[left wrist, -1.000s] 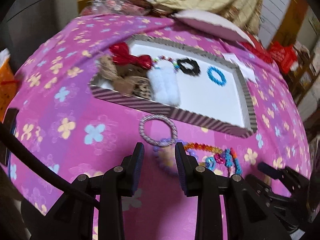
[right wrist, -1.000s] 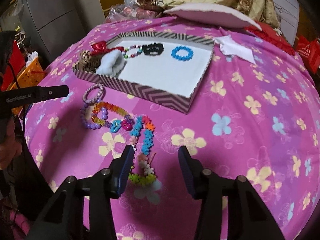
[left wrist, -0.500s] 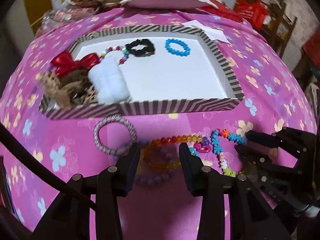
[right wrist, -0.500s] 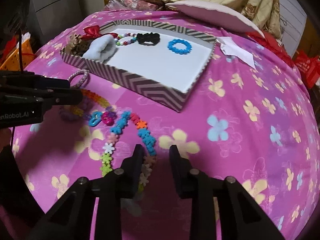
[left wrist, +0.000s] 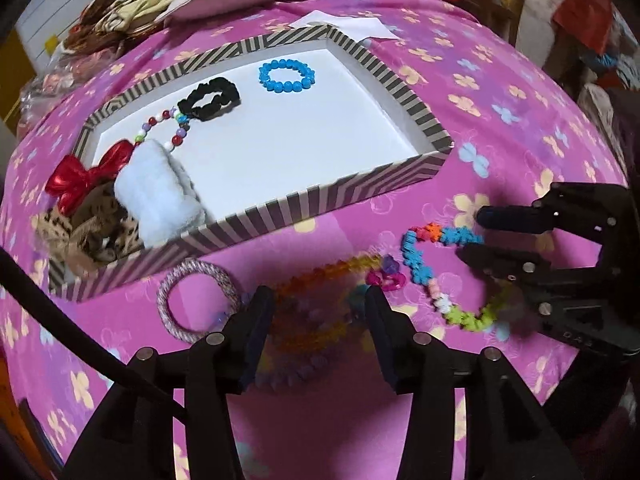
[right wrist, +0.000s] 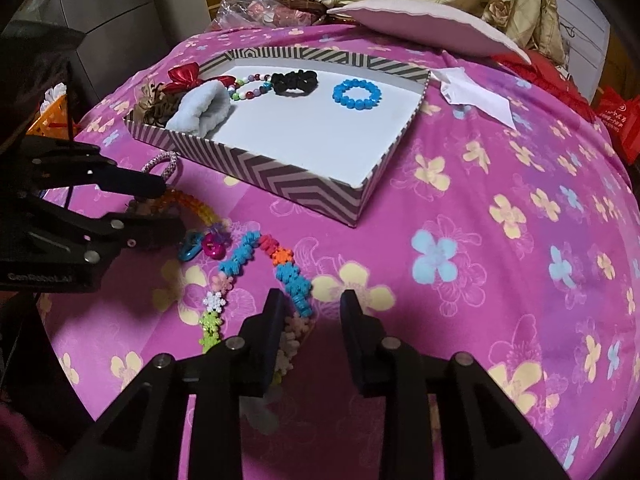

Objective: Organize jewelry
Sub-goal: 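Grasp the rainbow bead bracelet with left gripper while right grasps the flower bracelet, then lower the rainbow bracelet into the box with left gripper while right lowers the flower bracelet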

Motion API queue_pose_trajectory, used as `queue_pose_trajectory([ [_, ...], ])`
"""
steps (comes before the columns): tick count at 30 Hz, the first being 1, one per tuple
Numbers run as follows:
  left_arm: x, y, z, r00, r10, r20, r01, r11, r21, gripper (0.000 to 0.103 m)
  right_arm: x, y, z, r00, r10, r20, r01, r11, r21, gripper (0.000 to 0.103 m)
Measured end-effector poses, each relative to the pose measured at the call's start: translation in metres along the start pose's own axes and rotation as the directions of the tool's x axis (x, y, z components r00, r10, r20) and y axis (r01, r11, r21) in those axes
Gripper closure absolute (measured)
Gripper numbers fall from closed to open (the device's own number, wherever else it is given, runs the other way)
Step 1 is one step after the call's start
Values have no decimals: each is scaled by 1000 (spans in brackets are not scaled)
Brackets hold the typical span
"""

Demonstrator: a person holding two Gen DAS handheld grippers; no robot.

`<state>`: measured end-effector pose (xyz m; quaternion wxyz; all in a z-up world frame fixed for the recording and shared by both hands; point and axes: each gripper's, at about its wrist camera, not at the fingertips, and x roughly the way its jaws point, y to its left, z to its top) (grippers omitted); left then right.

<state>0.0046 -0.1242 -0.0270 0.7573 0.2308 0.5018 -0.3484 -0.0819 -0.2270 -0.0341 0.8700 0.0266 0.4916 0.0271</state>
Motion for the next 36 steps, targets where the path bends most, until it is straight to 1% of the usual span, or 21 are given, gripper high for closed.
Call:
queue_pose_trajectory([
  [5,10,3,8,1000,-3,-15,3,1000,19,35,2,0,2,1000,3,6,-3,1000,-15,73],
  [9,17,4,14,999,-19,-30,19,999,25,35,3,0,4,1000,4,16,-4,1000,-22,73],
  [10,20,4,14,999,-20,-36,21,1000,22,43,4,0,5,1000,-1,17,2,1000,-28,74],
  [11,19,4,15,999,-27,-21,28,999,16,48,4,0,5,1000,-9,17,10,999,-34,81],
  [12,19,3,15,1000,-25,-14,26,1000,10,60,4,0,6,1000,-12,18,12,999,-34,90],
  [13,19,3,15,1000,-22,-8,22,1000,6,69,4,-2,6,1000,-6,20,7,1000,-26,90],
  [14,19,2,15,1000,-26,-9,26,1000,2,72,4,-3,6,1000,0,21,0,1000,-20,90],
  [16,14,2,13,998,-63,0,63,998,-23,72,2,-5,6,1000,5,20,-5,1000,-14,90],
  [18,4,1,11,997,-69,30,70,997,-24,72,-4,-4,6,999,17,30,-17,1000,-11,90],
  [22,-23,0,11,994,-54,100,58,998,-30,73,-25,-1,12,997,27,68,-26,999,-23,90],
  [25,-43,1,13,988,-21,151,27,999,-38,73,-41,3,19,994,36,100,-33,999,-34,90],
  [26,-49,2,14,986,-20,165,28,999,-45,73,-47,4,22,993,44,112,-40,999,-36,90],
  [32,-79,9,31,976,-12,218,32,996,-89,72,-74,7,45,984,59,170,-49,997,-66,90],
  [36,-93,13,48,968,4,251,26,993,-115,72,-88,7,63,977,44,208,-27,996,-84,90],
])
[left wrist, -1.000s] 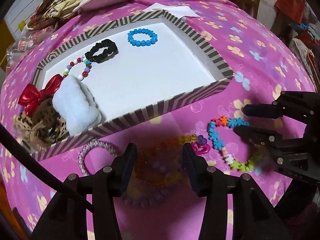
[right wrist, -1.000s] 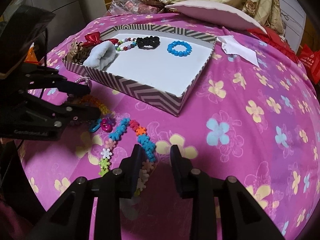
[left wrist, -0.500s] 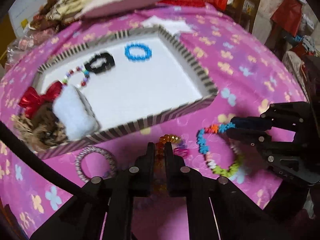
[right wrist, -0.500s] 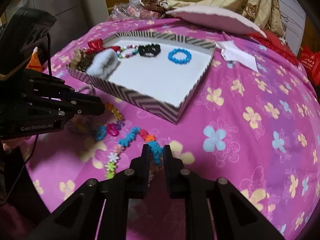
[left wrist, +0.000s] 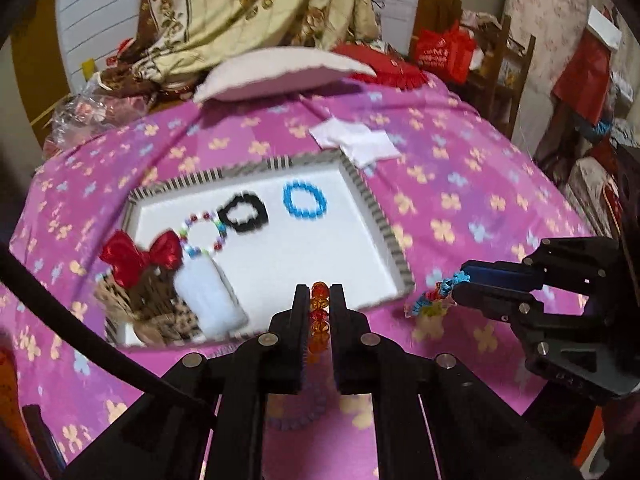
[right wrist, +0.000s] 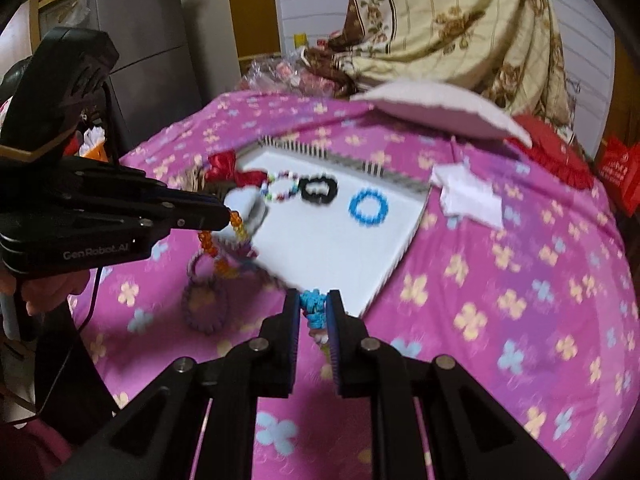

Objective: Organize jewelry
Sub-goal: 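Lower the rainbow bracelet into the box with left gripper while right lowers the flower bracelet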

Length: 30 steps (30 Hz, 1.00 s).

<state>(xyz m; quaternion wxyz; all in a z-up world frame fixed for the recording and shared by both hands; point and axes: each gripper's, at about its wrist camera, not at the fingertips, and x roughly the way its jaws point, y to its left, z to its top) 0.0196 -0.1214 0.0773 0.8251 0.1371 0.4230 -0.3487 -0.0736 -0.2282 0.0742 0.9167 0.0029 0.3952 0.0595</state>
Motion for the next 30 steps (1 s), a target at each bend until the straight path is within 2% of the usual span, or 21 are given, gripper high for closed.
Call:
queue_pose_trajectory([
  [6,4,7,27,1000,23,12,-22,998,-52,72,0,-3,30,1000,-15,25,16,1000,-23,90],
  [12,21,13,35,999,35,2,-35,996,-87,72,21,-5,48,1000,-6,20,6,1000,-10,90],
  [22,63,33,36,997,44,-59,-53,987,-150,72,69,-12,47,998,39,-53,-37,998,41,90],
  [30,98,59,31,985,110,-130,-134,972,-191,72,119,-45,45,991,-8,-136,22,994,104,90],
])
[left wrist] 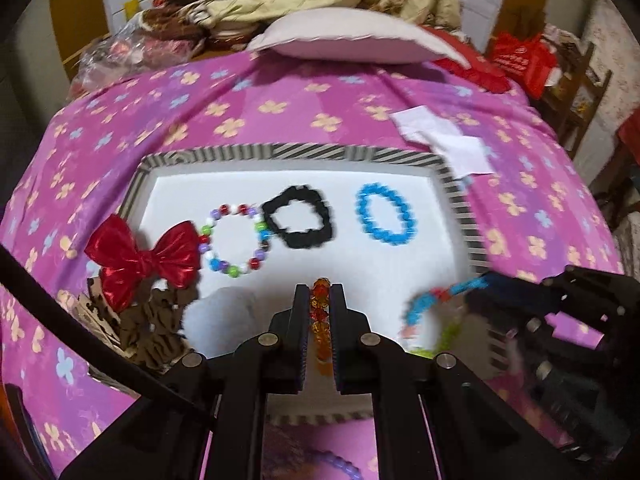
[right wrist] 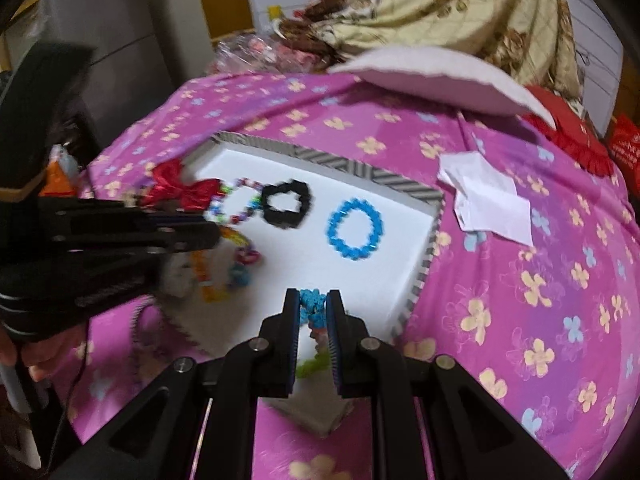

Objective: Organize jewelry
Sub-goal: 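Lower the rainbow bracelet into the box with left gripper while right lowers the flower bracelet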

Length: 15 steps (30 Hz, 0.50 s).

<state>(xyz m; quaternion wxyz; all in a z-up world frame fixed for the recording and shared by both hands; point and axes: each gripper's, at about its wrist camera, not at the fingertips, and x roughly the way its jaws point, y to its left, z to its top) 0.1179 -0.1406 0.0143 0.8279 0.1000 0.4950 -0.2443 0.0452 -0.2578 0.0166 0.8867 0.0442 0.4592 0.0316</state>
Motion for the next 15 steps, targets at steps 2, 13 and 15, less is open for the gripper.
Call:
queue_pose_trajectory([
  [2,9,9,3,1000,24,-18,-24,999,-28,72,11,-8,2,1000,-26,-12,26,1000,14,90],
  [13,36,27,11,996,75,-43,-79,990,-116,72,55,-11,14,995,-98,-30,99,995,26,90],
  [15,38,27,12,996,75,-46,-80,990,-119,72,57,-12,17,995,-95,-25,96,995,38,90],
])
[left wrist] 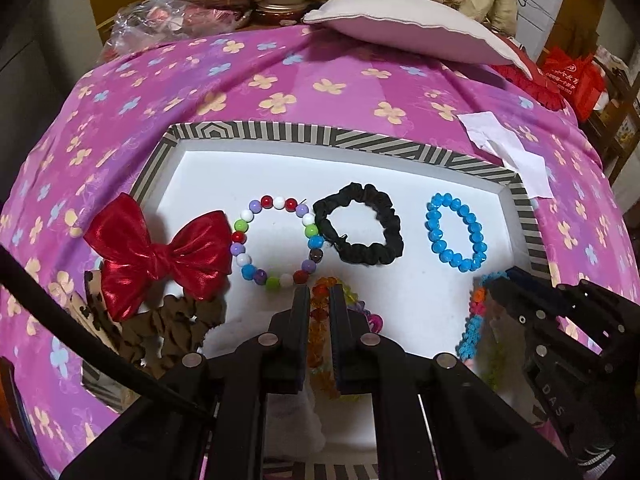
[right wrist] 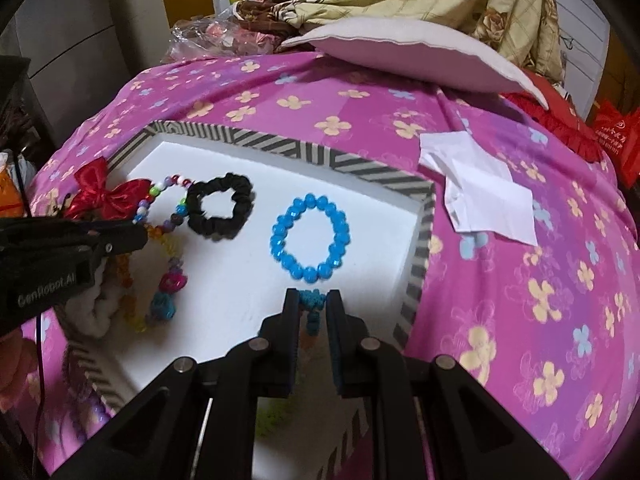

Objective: Organize jewelry
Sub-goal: 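Lower the rainbow bracelet into the box with left gripper while right lowers the flower bracelet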

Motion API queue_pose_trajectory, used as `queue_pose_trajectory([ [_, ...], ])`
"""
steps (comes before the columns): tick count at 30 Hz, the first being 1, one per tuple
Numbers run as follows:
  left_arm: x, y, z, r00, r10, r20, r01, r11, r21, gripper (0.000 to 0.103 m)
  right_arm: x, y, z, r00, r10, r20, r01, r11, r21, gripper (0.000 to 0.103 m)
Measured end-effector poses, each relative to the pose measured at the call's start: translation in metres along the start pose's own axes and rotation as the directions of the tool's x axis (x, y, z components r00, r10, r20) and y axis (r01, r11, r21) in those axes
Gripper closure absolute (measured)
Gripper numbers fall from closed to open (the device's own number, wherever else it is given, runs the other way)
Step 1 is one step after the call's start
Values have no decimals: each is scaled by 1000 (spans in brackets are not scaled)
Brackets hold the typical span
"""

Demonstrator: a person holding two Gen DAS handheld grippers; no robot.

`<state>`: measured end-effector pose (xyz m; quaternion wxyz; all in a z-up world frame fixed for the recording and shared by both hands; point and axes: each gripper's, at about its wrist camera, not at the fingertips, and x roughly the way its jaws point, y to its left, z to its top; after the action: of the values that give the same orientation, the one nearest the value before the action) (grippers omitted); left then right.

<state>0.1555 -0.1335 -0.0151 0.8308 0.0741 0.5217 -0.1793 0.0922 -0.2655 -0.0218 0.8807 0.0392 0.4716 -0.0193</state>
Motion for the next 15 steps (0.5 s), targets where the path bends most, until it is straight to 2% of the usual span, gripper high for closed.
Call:
queue_pose_trajectory([
  [4,0,-2,-3,1000,11,5,-11,1000,11,72,7,-3,2,1000,14,-12,-14,1000,17,90],
  [7,-2,-3,-5,1000,-4,8,4,1000,11,72,3,-6,-1,999,42,-12,-41,998,42,82],
  [10,-5,-4,-7,1000,-17,8,17,1000,10,63,-6,-6,-5,998,58,0,-58,997,53,77],
  [12,-8,-6,-10,1000,-13,16,12,1000,17,59,-15,-5,-8,998,63,13,-64,997,47,71],
  [15,-16,-8,-14,999,-9,33,8,1000,26,57,-29,-5,-13,997,74,35,-76,996,56,68],
])
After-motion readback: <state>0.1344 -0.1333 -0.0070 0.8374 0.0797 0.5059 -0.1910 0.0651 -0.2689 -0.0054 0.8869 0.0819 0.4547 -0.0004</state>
